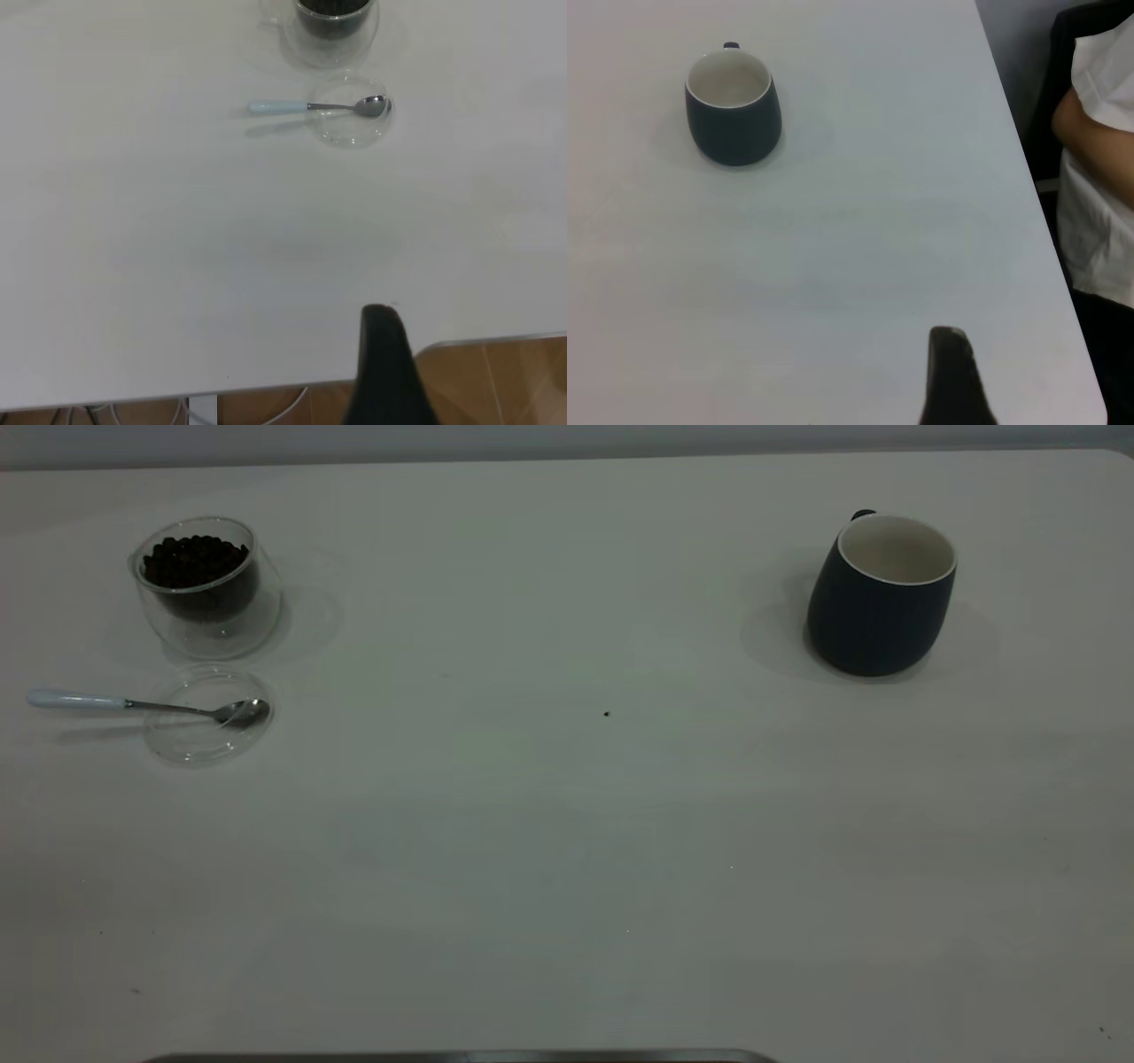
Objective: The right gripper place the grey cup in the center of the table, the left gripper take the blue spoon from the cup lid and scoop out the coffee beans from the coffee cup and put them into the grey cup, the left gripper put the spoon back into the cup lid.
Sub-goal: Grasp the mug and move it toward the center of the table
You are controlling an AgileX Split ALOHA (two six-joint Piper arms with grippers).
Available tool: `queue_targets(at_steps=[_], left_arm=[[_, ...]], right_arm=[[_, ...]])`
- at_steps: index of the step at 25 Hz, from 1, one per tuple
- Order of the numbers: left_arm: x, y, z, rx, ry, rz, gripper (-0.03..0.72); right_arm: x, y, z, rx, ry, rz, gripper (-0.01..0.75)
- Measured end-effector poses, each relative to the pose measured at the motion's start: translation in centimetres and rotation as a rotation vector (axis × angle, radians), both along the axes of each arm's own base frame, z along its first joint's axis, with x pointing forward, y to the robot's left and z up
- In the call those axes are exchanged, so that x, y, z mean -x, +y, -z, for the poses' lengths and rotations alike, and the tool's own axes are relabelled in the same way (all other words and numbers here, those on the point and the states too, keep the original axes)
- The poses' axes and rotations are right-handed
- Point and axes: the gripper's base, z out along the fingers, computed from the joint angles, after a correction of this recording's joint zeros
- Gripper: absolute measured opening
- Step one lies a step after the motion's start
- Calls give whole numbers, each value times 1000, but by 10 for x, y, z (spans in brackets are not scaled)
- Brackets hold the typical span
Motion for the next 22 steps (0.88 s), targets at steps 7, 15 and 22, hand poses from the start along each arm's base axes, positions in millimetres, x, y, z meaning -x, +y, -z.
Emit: queue_targets(at_steps=[7,15,22], left_arm=[[0,0,0,0,0,0,578],[0,0,0,1,0,-1,578],[0,0,0,1,0,-1,578]], right_arm=[[0,0,0,0,0,0,459],[0,3,0,-30,-2,-19,459],[-9,9,-13,-55,5,-82,459]])
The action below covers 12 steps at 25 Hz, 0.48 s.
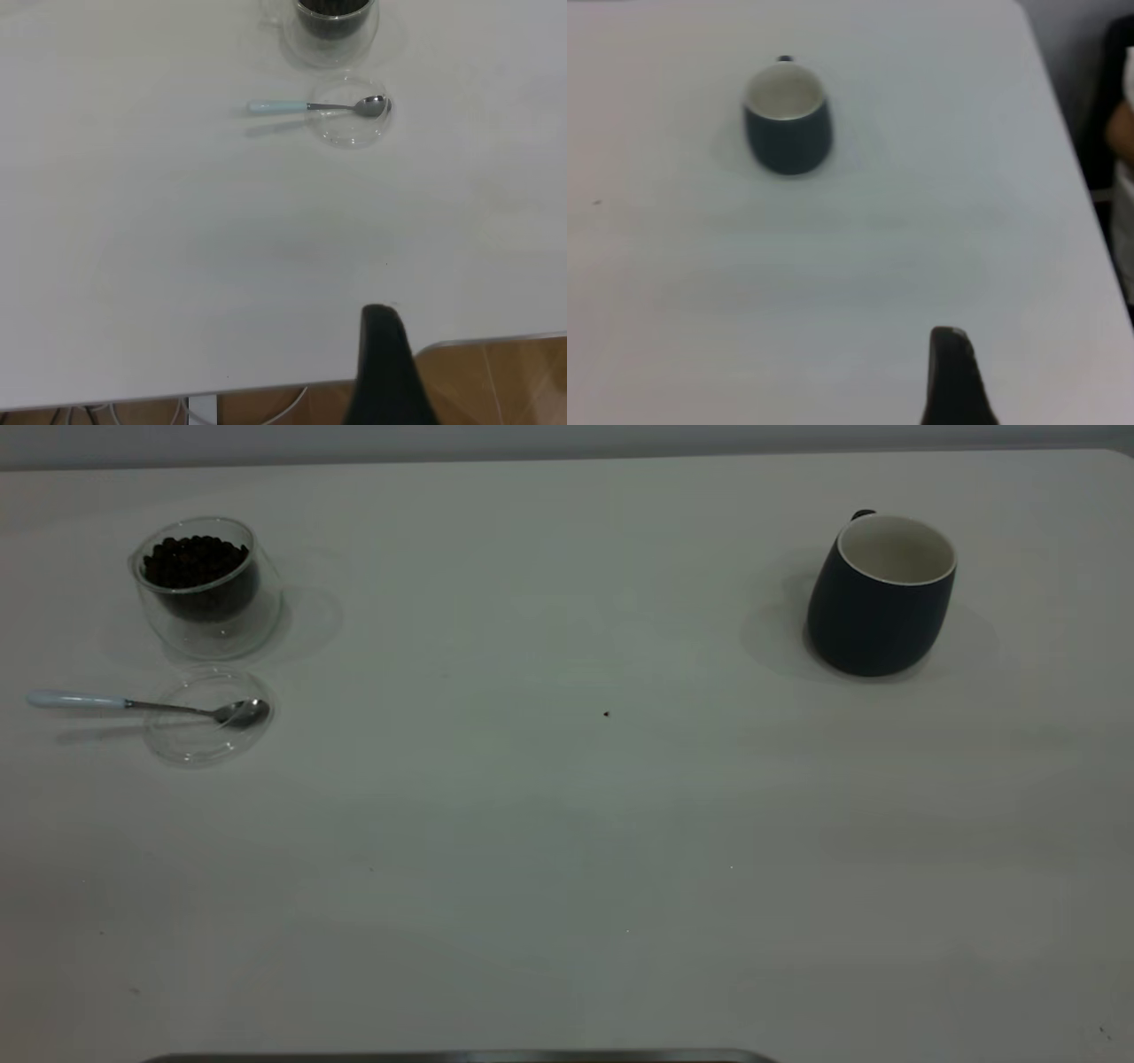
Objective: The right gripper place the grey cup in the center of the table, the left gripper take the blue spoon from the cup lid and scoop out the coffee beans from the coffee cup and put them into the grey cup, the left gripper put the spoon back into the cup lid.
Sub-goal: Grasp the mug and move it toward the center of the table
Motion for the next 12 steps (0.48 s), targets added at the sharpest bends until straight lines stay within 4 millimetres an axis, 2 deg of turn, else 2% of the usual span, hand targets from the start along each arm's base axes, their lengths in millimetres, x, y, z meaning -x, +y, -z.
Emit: queue_targets(at_steps=[3,6,10,12], left_arm=[[0,0,0,0,0,0,578],[0,0,0,0,0,0,578],[0,0,0,0,0,0,578],[0,0,0,0,0,0,578]], right_arm=[[-26,2,-19,26,33,-58,459],[-67,-1,-36,79,97,-97,459],[-133,-5,-41,156,241,-165,459],[-171,-7,-35,185,304,-210,459]])
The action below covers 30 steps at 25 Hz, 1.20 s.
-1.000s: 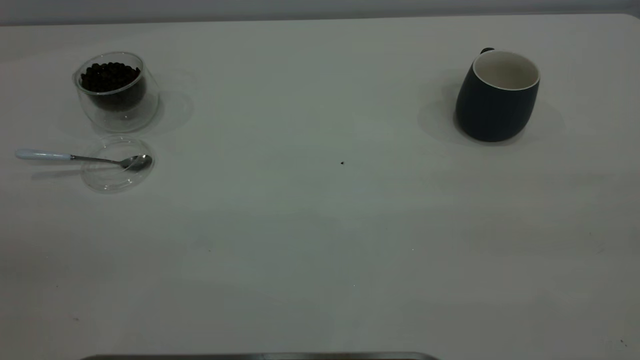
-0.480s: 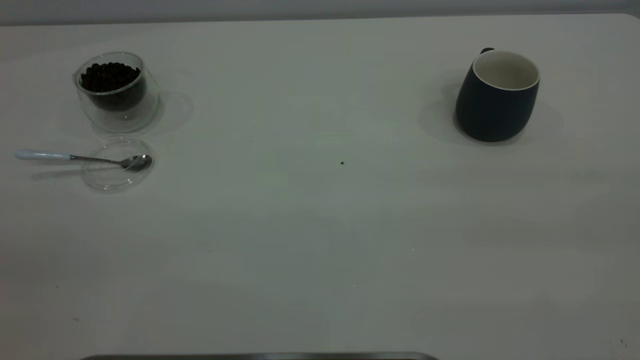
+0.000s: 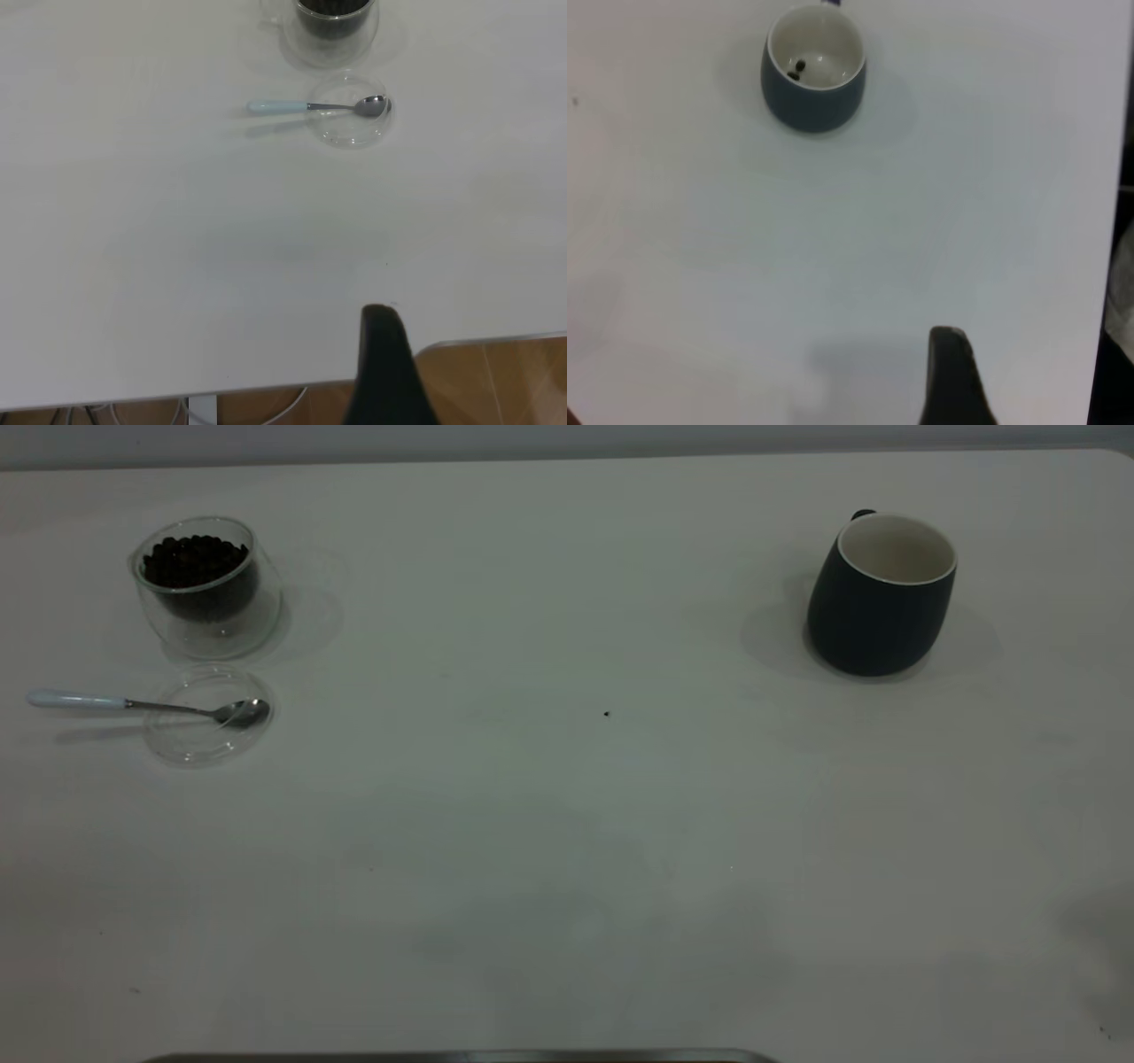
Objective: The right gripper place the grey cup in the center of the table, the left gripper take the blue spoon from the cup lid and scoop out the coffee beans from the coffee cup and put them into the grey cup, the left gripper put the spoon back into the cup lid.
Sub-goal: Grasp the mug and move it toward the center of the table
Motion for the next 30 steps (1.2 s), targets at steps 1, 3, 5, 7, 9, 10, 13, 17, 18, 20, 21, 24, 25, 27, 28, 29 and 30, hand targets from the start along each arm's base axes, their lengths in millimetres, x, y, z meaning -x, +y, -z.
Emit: queue_targets(at_steps=[1,3,5,7,9,10,13,17,18,20,21,24,25,27,28,29,30], left_arm=[[0,0,0,0,0,0,578],[0,0,0,-1,0,1,578],[0,0,0,-1,0,1,578],[0,0,0,-1,0,1,578],[0,0,0,-1,0,1,578],[0,0,0,-1,0,1,578],[0,0,0,-1,0,1,578],[0,0,0,-1,0,1,578],[0,0,0,-1,0,1,578],[0,0,0,-1,0,1,578],[0,0,0,-1,0,1,578],[0,0,0,-1,0,1,578],[0,0,0,-1,0,1,578],[0,0,0,0,0,0,578],[0,0,0,0,0,0,578],[0,0,0,0,0,0,578],[0,0,0,0,0,0,578]], right_arm=[[-16,0,4,14,25,-26,459],[-52,-2,18,49,100,-90,459],[-83,-3,35,88,170,-161,459],[-114,-5,54,117,237,-237,459],[-140,-5,72,152,281,-328,459],[-153,-5,82,171,300,-376,459],[-187,-7,111,228,338,-516,459],[-220,-8,156,294,389,-709,459],[-226,-9,168,301,400,-740,459],[-238,-9,186,317,408,-790,459],[-243,-10,195,327,409,-813,459],[-255,-9,214,368,384,-894,459],[-258,-7,219,380,370,-922,459],[-263,0,226,418,335,-986,459],[-265,3,230,437,318,-1014,459],[-267,6,232,454,296,-1028,459],[-270,9,234,474,271,-1039,459]])
